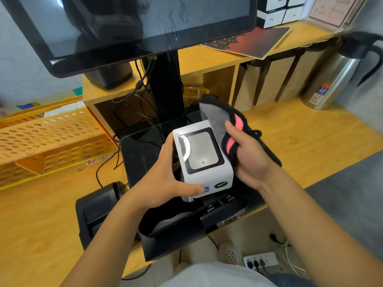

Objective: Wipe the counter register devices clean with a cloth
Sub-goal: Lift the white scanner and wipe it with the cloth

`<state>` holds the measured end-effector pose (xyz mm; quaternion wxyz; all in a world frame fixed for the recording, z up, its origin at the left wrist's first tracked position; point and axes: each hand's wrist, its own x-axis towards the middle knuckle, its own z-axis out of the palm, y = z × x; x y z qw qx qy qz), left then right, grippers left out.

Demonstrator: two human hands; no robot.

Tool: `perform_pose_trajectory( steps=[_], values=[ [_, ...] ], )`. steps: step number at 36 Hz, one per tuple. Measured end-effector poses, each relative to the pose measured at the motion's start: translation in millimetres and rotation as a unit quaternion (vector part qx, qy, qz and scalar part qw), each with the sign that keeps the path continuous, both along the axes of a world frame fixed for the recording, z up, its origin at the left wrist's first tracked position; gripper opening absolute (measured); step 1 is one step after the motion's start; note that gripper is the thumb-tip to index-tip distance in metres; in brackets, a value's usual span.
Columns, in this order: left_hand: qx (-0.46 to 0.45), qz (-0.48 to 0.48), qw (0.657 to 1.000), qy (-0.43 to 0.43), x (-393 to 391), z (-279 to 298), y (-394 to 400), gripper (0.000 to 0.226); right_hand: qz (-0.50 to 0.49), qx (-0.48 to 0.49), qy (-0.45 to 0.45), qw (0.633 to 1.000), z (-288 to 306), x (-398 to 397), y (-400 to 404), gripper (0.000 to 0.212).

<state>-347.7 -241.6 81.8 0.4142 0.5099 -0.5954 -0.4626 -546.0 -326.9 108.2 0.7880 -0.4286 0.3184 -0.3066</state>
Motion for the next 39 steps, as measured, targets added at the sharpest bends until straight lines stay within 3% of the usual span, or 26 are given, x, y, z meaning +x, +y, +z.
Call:
perform_pose_trajectory(
  steps=[6, 14, 20, 31, 35, 39],
  values=[
    [0.002, 0.019, 1.000, -0.001, -5.0, 3.5, 1.7, 0.110, -0.004, -0.004, 0.048, 0.999, 12.4, 20.0, -33.0, 0.042],
    [0.029, 0.014, 0.999, -0.030, -9.5, 11.5, 2.7, 0.118, 0.021, 0.002, 0.018, 1.000, -6.0, -1.8, -42.3, 0.036],
    [0.036, 0.003, 0.999, -0.036, -8.1, 15.6, 0.1, 0.113, 0.014, 0.005, 0.056, 0.998, 0.0, -21.6, -60.9, 0.036],
    [0.073, 0.009, 0.997, -0.002, -10.4, 11.4, 2.2, 0.127, 0.216, -0.076, 0.172, 0.958, 17.5, 7.3, -87.7, 0.037],
    [0.080, 0.003, 0.997, 0.003, -8.5, 9.5, 2.9, 0.129, 0.310, -0.125, 0.201, 0.921, 26.6, 13.1, -96.1, 0.021],
    [0.093, 0.001, 0.996, 0.005, -8.1, 7.4, 2.8, 0.131, 0.360, -0.140, 0.223, 0.895, 34.7, 21.5, -103.8, 0.030]
  ],
)
